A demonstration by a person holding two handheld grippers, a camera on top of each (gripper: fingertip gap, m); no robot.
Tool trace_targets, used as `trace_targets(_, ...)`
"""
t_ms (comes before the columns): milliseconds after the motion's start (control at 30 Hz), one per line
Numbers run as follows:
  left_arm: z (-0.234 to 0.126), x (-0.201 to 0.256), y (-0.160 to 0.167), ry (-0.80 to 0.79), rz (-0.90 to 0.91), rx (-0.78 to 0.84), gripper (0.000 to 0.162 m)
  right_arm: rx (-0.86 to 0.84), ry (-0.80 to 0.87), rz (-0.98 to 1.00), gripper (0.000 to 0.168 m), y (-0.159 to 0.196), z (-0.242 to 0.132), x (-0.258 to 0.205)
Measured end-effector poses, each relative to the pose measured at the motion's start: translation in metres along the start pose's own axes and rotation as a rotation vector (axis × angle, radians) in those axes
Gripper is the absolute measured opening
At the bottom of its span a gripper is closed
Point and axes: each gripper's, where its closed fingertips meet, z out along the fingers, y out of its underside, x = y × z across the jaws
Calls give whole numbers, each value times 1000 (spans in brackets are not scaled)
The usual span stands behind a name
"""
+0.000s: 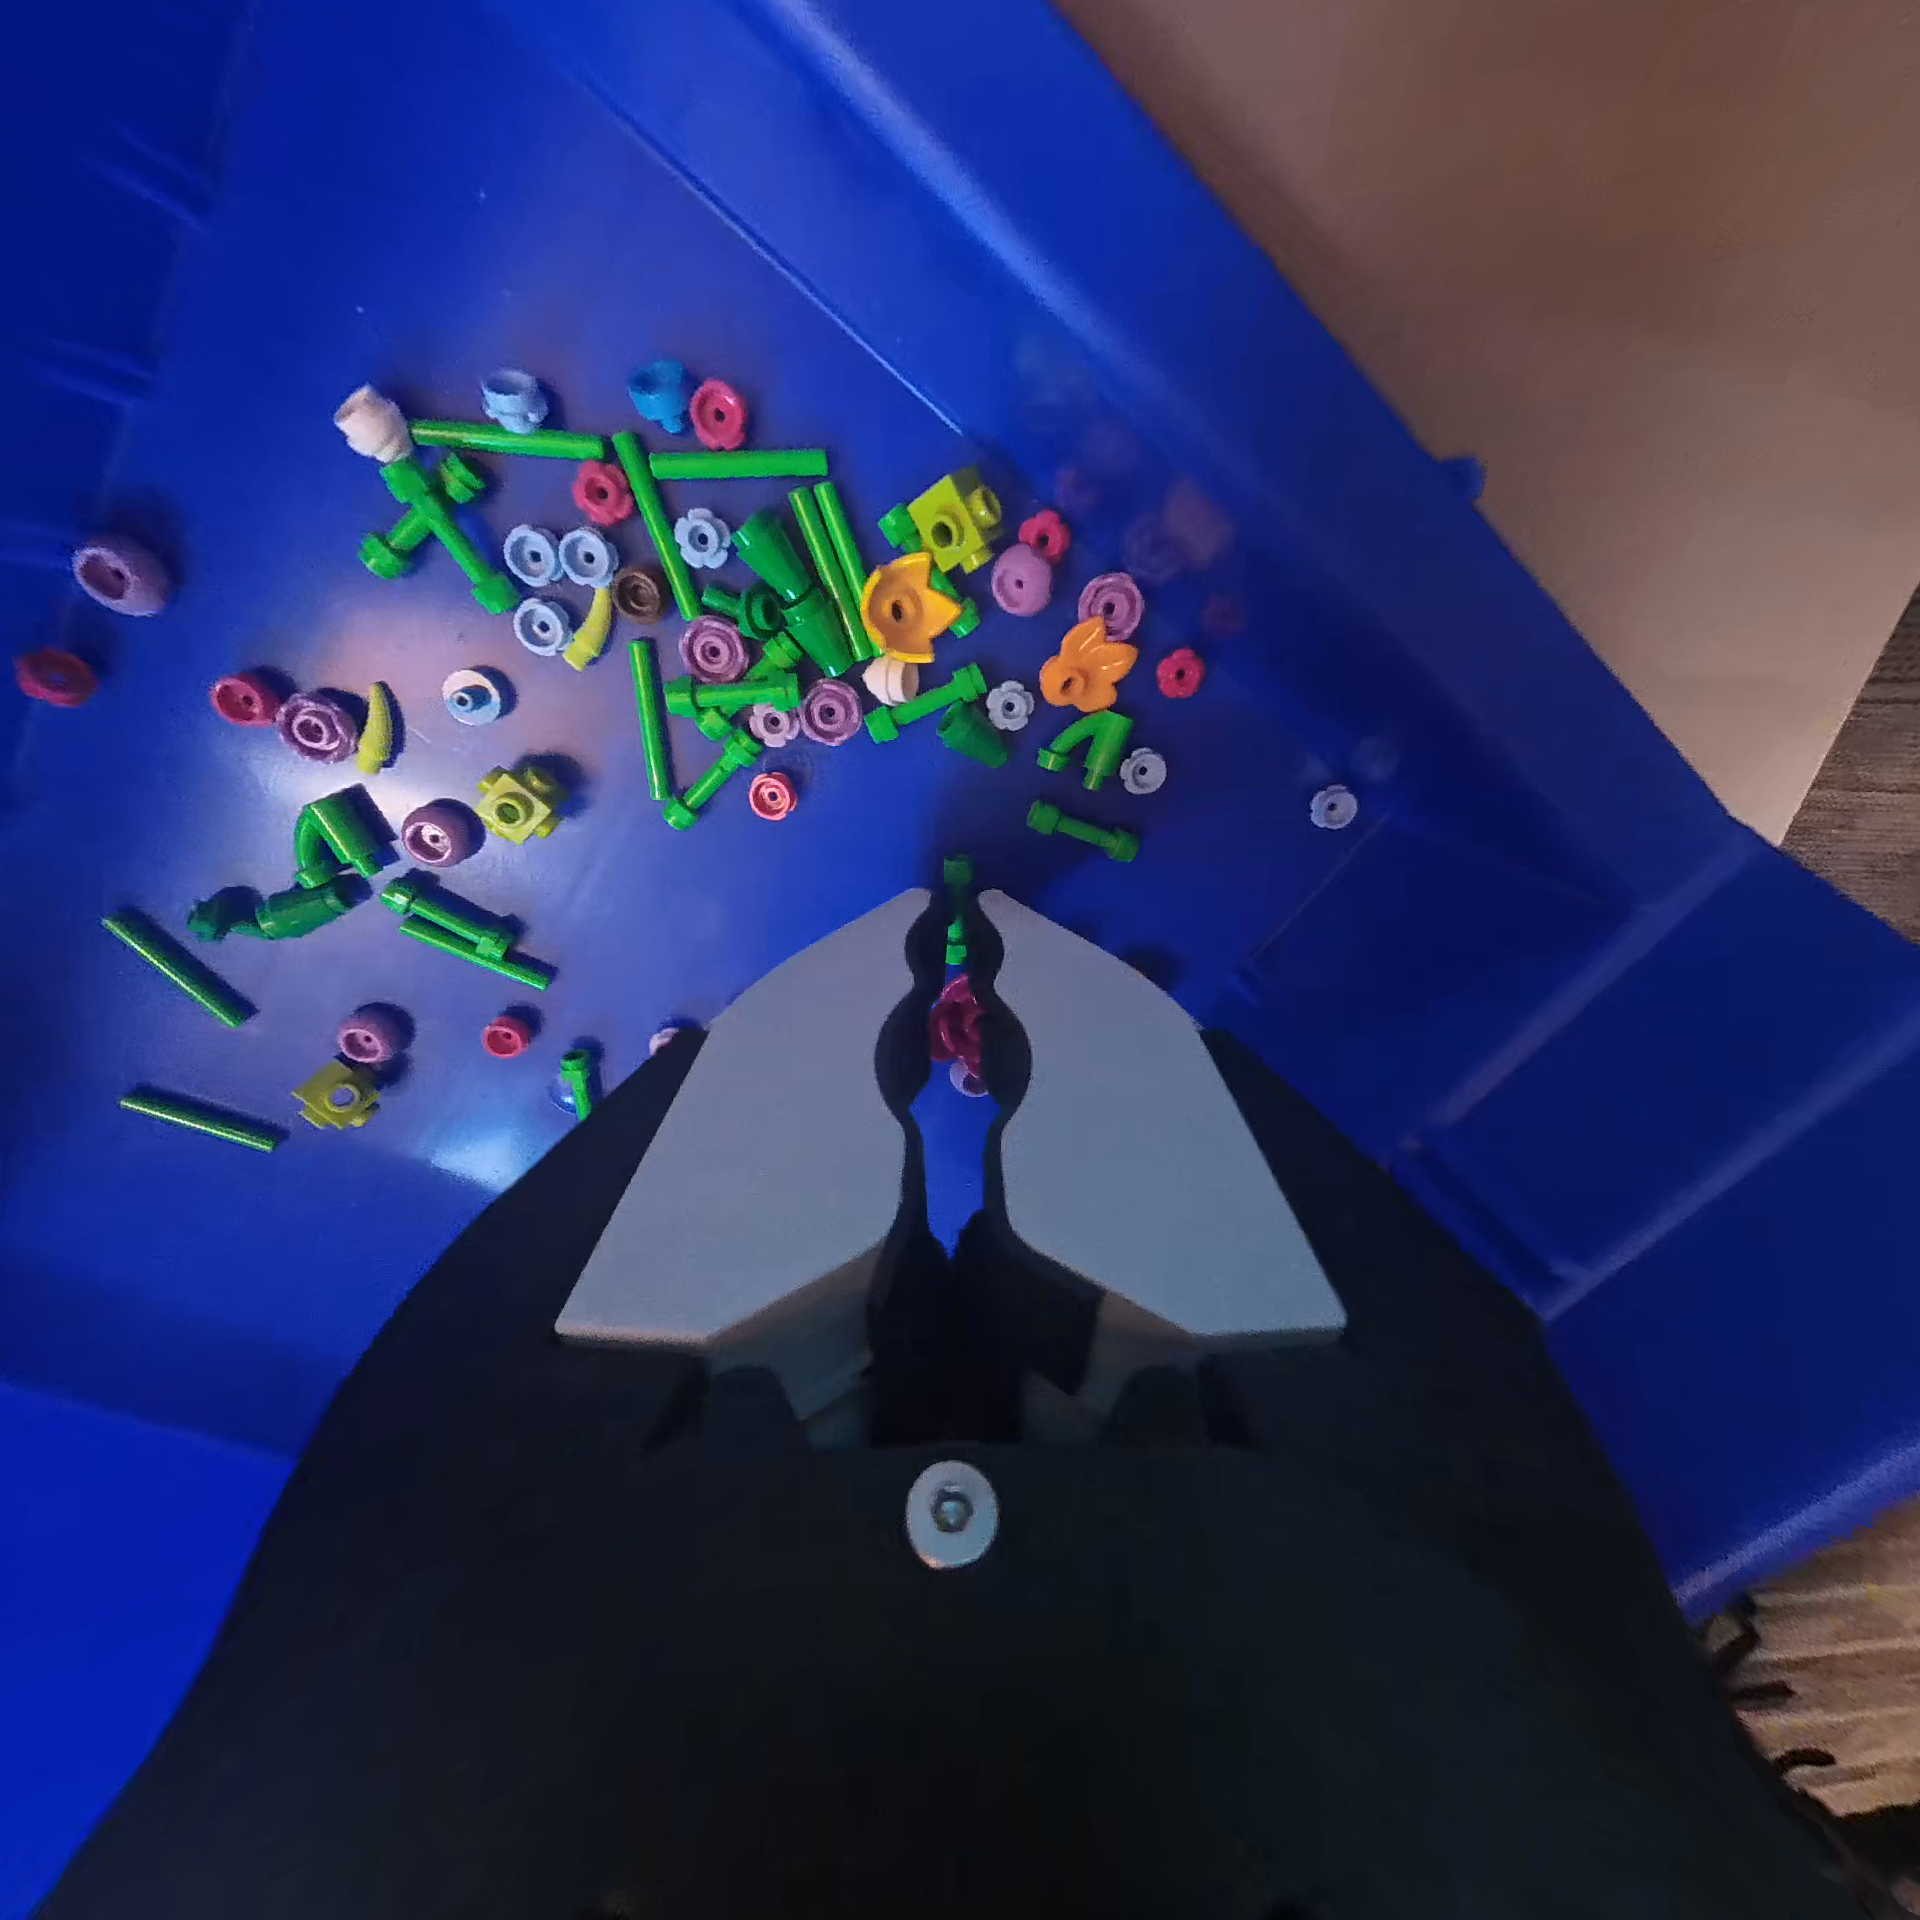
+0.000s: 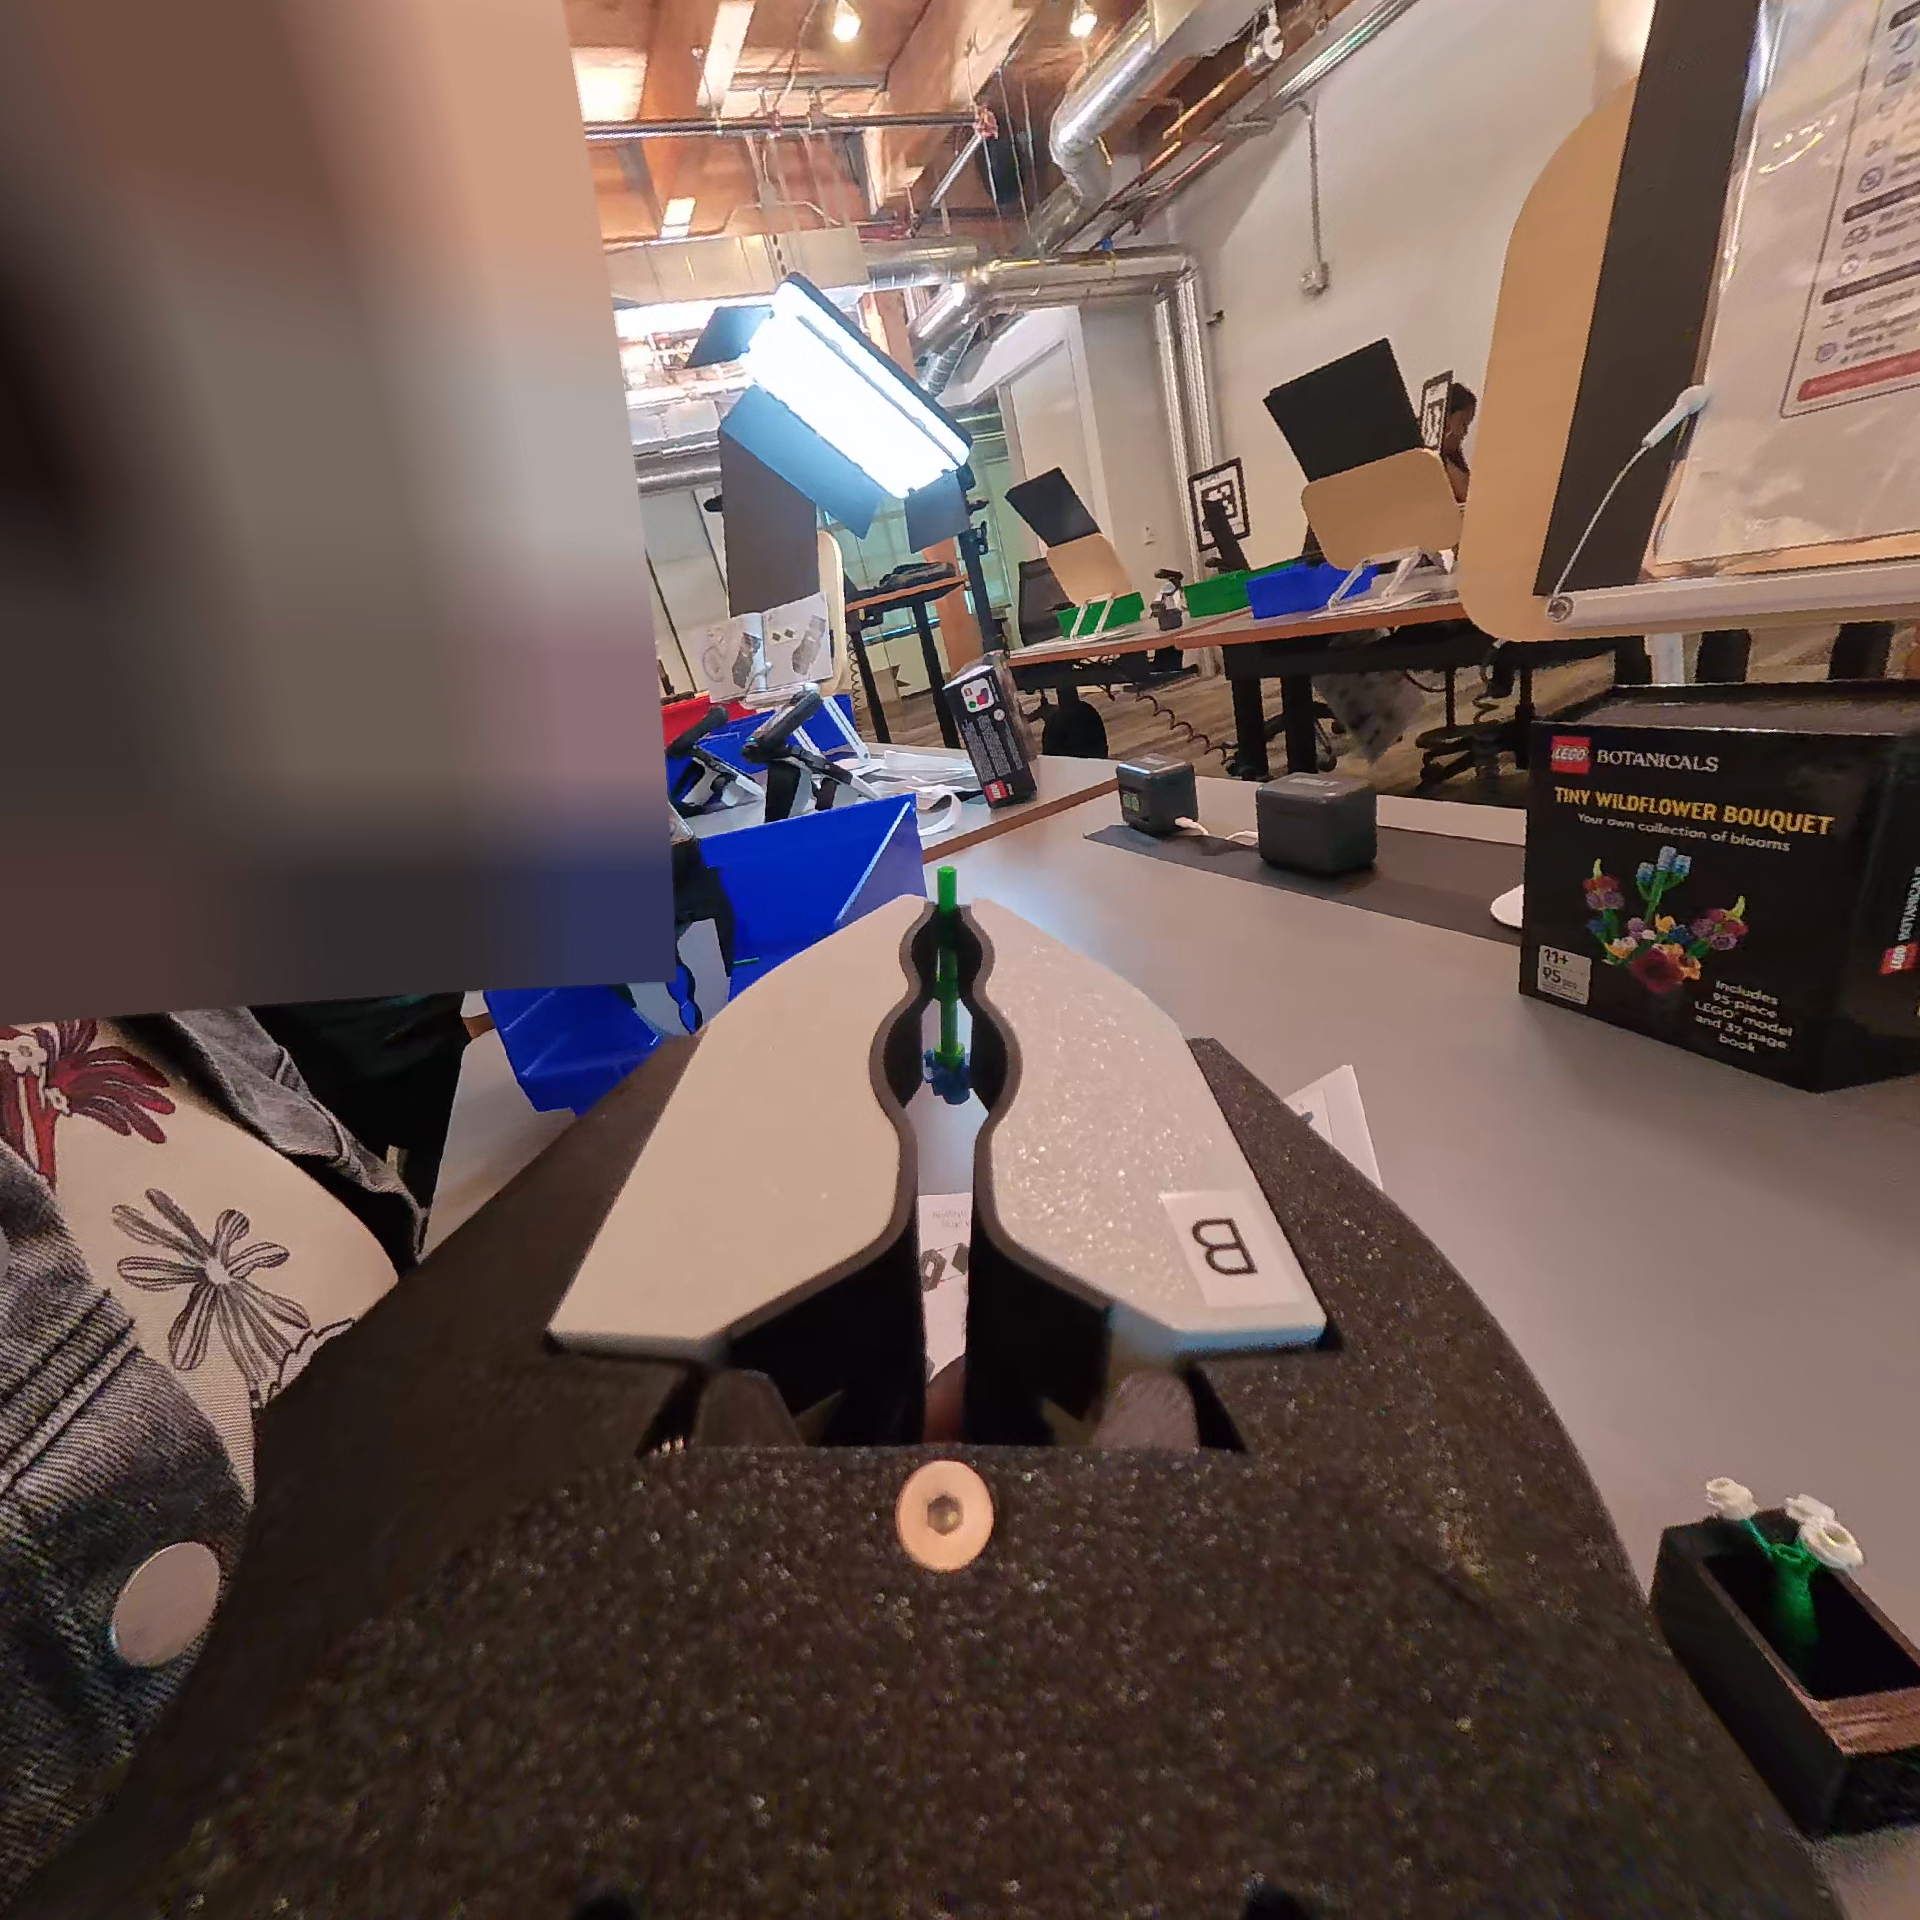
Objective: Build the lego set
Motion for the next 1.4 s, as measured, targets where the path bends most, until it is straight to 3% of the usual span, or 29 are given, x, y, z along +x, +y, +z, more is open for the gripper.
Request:
trace_targets(133,-11,-9,3,-79,-53,-2,4,5,7,3,3,-2,-5,0)
trace_targets(300,-69,-25,-42,-254,-157,306,3,20,5,-8,3,-8,-11,-3)
trace_targets(433,-109,-1,-123,-298,-140,555,3,58,-19,-8,3,-16,-19,-11)
trace_targets(533,-110,27,-193,-277,-71,692,3,73,-25,-22,3,-21,-31,-17)
trace_targets(667,-81,62,-296,-203,39,866,3,65,-46,-50,3,-26,-52,-25)
trace_targets(767,-50,86,-368,-20,22,947,3,46,-56,-65,3,-26,-69,-29)
trace_targets(867,-14,97,-411,118,-28,887,4,32,-73,-62,3,-23,-86,-32)
trace_targets(967,11,100,-430,196,-93,822,4,35,-70,-50,3,-18,-101,-32)
trace_targets(1167,39,90,-426,188,-174,619,5,70,-49,-6,3,-7,-119,-27)
trace_targets(1200,37,89,-426,188,-177,624,12,75,-45,10,3,-5,-120,-26)
trace_targets(1300,22,84,-427,154,-169,715,18,112,-49,109,3,3,-118,-24)
trace_targets(1400,-15,75,-435,94,-173,974,22,171,-57,227,3,8,-113,-23)
